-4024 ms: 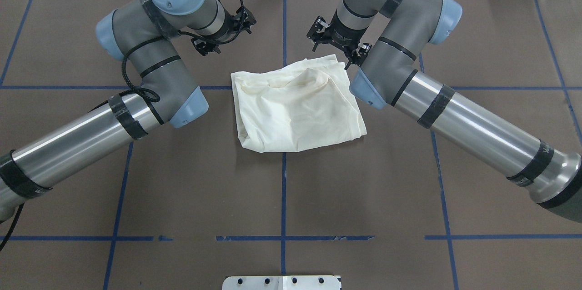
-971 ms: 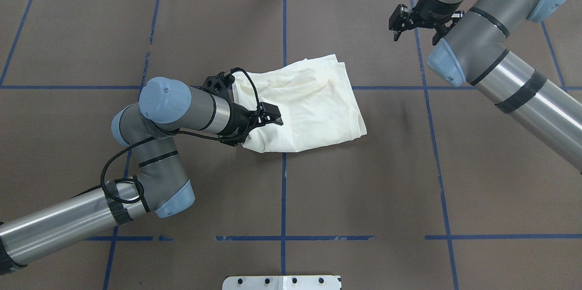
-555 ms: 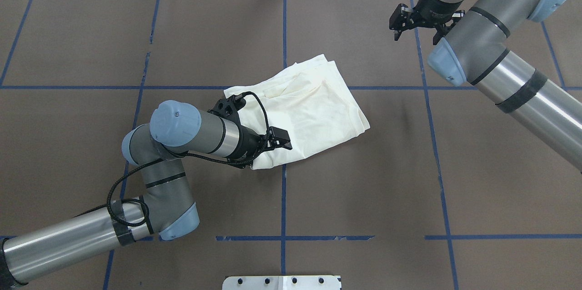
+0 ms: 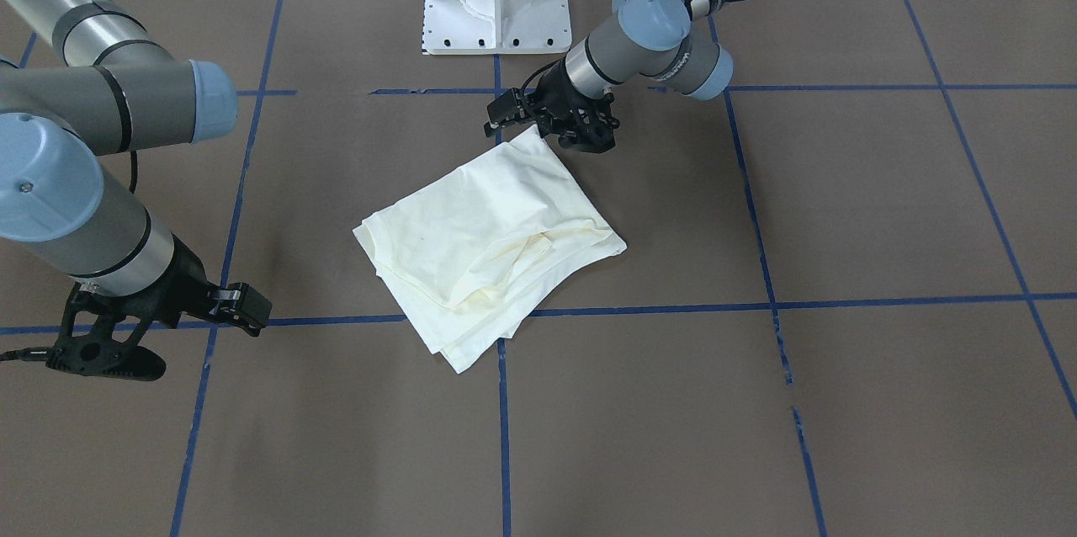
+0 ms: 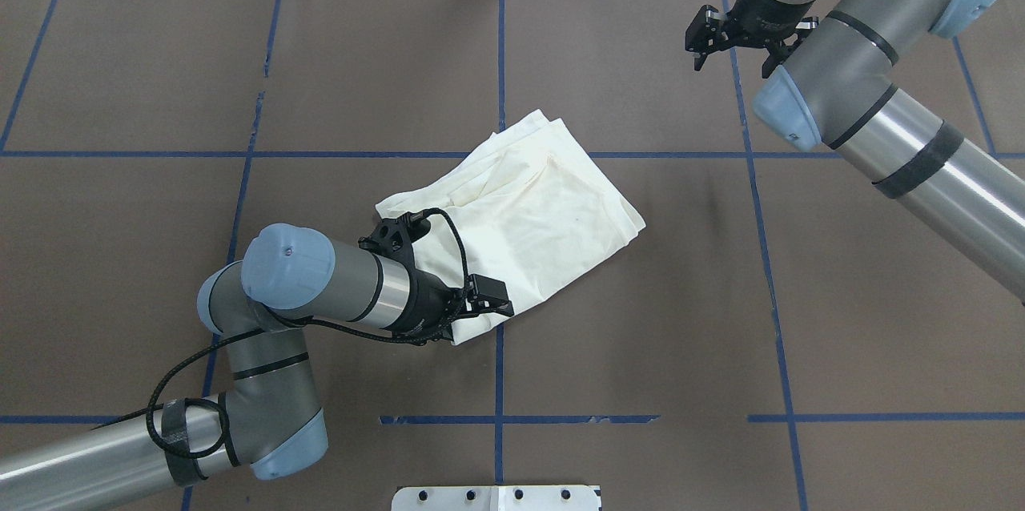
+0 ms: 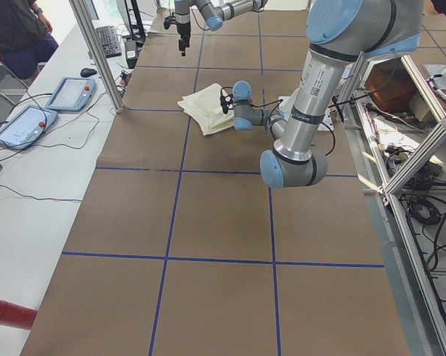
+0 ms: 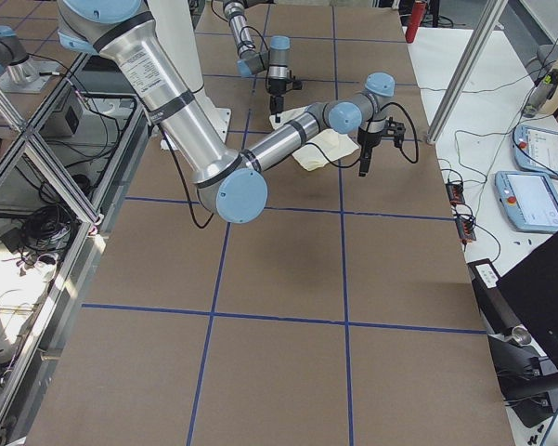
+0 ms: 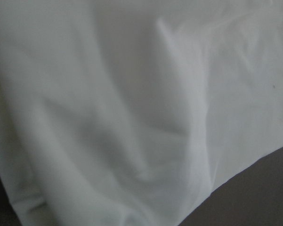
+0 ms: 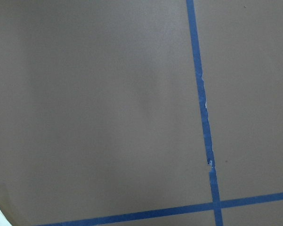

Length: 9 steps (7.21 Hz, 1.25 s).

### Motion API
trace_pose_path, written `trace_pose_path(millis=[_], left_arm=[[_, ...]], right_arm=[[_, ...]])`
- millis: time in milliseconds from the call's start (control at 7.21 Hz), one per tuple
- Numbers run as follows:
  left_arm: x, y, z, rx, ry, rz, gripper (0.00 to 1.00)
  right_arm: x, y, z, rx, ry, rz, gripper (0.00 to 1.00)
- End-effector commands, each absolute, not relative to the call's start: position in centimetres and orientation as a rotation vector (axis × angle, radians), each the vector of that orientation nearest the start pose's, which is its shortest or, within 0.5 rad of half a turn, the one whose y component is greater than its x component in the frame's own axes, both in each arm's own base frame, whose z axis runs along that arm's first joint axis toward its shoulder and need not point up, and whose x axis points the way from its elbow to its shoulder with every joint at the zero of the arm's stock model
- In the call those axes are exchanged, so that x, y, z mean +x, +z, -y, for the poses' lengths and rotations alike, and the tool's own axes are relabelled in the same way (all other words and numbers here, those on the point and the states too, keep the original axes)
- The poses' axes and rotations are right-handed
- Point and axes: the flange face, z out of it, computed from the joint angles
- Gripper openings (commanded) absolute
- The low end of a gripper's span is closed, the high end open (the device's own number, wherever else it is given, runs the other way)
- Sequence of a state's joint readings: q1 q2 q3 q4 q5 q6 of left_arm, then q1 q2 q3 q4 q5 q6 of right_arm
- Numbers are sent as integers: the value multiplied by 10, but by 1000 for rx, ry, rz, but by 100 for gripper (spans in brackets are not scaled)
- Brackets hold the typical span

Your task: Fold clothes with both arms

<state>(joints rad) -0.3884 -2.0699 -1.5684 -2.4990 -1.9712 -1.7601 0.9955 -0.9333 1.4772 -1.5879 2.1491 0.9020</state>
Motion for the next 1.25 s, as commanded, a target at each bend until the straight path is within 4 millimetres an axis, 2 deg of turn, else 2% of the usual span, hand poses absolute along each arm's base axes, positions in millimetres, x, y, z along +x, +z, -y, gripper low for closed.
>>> trace_pose_path(millis=[0, 139, 278, 416, 555, 694, 971, 1110], left_arm=[[529, 269, 316, -224, -139, -1441, 100], [506, 272, 330, -188, -143, -1445, 100], [470, 281, 357, -145, -126, -1444, 100], [428, 293, 394, -66, -133, -1438, 100], [385, 314, 423, 17, -120, -1412, 100], [336, 343, 453, 120, -116, -1353, 100], [242, 389, 522, 295, -93, -1096, 100], [176, 413, 552, 366, -48, -955, 100]], right_arm=[[-322, 322, 644, 4, 157, 768, 100], [-320, 318, 642, 13, 155, 775, 100], [-317, 319, 637, 16, 153, 778, 100], [-308, 322, 633, 27, 147, 779, 100], [-290, 330, 629, 48, 127, 777, 100], [-265, 346, 627, 70, 102, 764, 100], [-206, 403, 626, 96, 31, 712, 100], [-168, 435, 625, 114, -21, 681, 100]])
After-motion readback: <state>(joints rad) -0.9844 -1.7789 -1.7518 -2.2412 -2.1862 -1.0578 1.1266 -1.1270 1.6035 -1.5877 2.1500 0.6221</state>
